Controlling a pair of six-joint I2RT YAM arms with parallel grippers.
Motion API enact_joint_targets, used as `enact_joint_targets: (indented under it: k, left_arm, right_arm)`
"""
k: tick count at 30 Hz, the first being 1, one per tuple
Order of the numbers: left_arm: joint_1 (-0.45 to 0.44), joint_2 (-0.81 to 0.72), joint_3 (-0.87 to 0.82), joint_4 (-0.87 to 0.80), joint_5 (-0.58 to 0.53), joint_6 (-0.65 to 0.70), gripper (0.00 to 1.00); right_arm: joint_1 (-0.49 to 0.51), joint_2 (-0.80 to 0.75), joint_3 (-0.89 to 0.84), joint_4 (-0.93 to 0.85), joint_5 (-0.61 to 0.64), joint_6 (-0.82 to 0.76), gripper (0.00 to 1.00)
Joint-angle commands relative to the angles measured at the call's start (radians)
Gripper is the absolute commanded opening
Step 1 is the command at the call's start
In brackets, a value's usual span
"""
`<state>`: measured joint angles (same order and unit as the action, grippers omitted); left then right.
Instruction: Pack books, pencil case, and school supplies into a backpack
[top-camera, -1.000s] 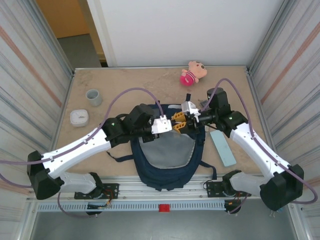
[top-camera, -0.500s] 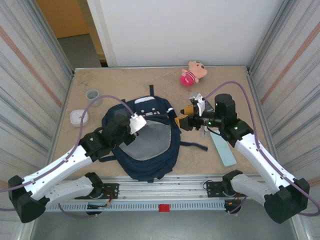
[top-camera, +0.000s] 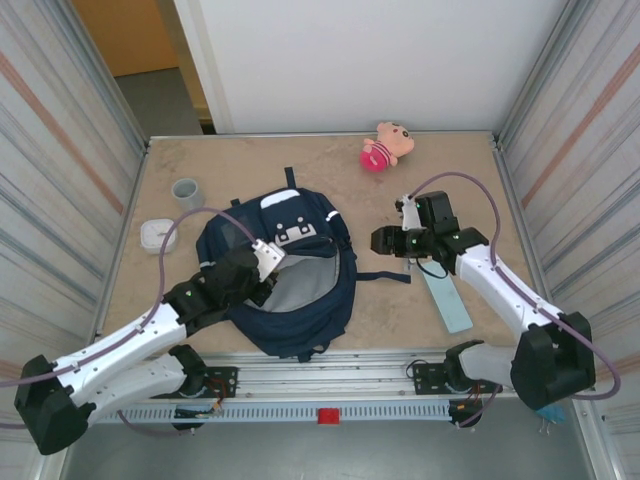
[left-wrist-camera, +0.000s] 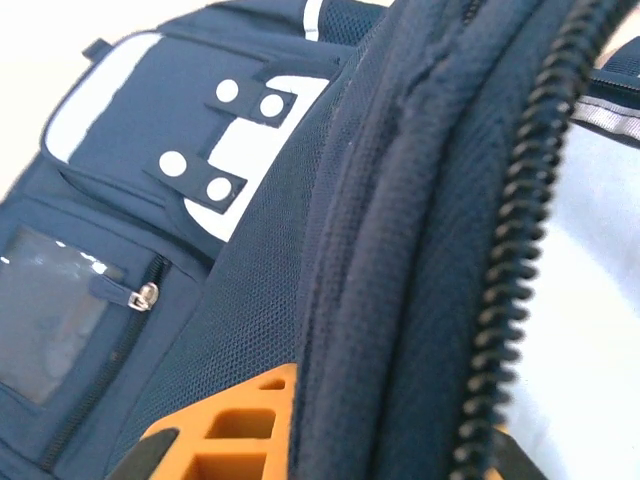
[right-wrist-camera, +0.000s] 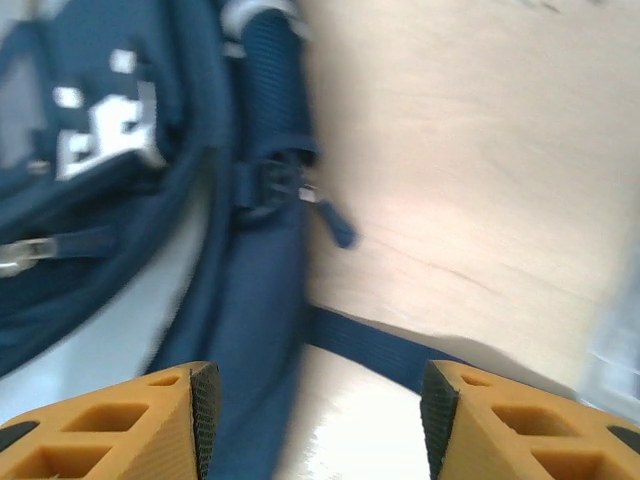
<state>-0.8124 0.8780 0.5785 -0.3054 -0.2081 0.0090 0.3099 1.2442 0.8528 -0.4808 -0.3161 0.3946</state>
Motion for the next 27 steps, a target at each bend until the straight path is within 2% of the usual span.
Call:
enact_joint_targets:
  k: [1,8,13,17,20,23,27]
  left_arm:
    - [0.005,-0.034,-0.027,0.069,0.026,-0.119,0.00]
    - [0.005,-0.106,-0.049,0.088,0.009,-0.126,0.00]
    - [0.005,-0.133,-0.050,0.070,-0.003,-0.118,0.00]
    - [0.007,-0.134,-0.063,0.091,-0.003,-0.122,0.00]
    - [0.006,-0.123,-0.068,0.098,0.002,-0.129,0.00]
    - [0.007,-0.117,-0.071,0.090,0.004,-0.140,0.00]
    - [0.007,-0.121,-0.078,0.088,0.004,-0.143,0.00]
  right_arm:
    - [-0.046,0.032,0.036,-0.152,0.129,0.009,0.58]
    - [-0.173,0.216,0.127,-0.210,0.198,0.000,0.63]
    - [-0.194,0.366,0.249,-0.252,0.258,-0.044,0.68]
    - [-0.203,0.446,0.334,-0.353,0.347,-0.071,0.74]
    - [-0.237,0.426,0.302,-0.401,0.340,-0.070,0.81]
    - [-0.281,0.351,0.210,-0.420,0.306,-0.032,0.99]
    - [-0.350,0.266,0.104,-0.407,0.269,-0.040,0.99]
